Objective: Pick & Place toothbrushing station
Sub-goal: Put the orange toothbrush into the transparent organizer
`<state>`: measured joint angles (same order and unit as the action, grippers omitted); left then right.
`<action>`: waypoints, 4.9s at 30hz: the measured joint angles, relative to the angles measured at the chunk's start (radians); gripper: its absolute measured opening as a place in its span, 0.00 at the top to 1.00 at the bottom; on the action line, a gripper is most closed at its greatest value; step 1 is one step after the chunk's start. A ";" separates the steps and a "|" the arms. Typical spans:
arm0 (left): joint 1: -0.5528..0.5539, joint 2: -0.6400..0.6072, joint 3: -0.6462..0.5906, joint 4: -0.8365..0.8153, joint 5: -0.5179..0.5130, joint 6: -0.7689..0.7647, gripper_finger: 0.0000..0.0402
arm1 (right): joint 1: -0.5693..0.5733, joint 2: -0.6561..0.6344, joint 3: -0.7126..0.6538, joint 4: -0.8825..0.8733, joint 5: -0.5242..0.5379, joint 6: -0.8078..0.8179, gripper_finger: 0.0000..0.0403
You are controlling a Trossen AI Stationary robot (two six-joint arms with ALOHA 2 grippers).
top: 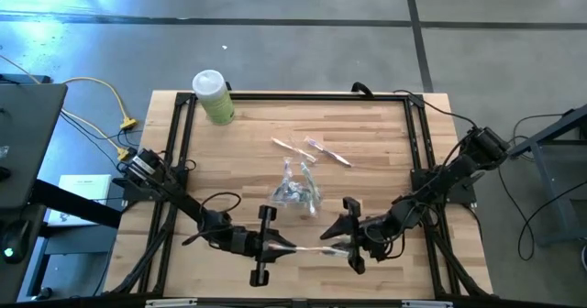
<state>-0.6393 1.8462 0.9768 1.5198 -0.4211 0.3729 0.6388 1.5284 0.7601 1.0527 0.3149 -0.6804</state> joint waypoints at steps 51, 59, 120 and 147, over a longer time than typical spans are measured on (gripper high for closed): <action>-0.156 0.000 0.000 -0.145 -0.774 0.144 0.65 | 0.365 -0.153 0.000 -0.233 1.221 0.193 1.00; -0.203 0.000 -0.001 -0.211 -0.963 0.130 0.65 | 0.329 -0.147 -0.006 -0.333 1.182 0.325 1.00; -0.231 0.000 -0.001 -0.235 -1.042 0.161 0.65 | -0.156 -0.183 0.080 -1.437 0.362 1.234 1.00; -0.228 0.000 -0.001 -0.242 -1.042 0.158 0.65 | -0.319 -0.179 0.080 -1.310 0.146 1.181 0.99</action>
<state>-0.8669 1.8458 0.9760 1.2781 -1.4636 0.5308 0.3200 1.3491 0.8398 -0.2574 0.4613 0.5007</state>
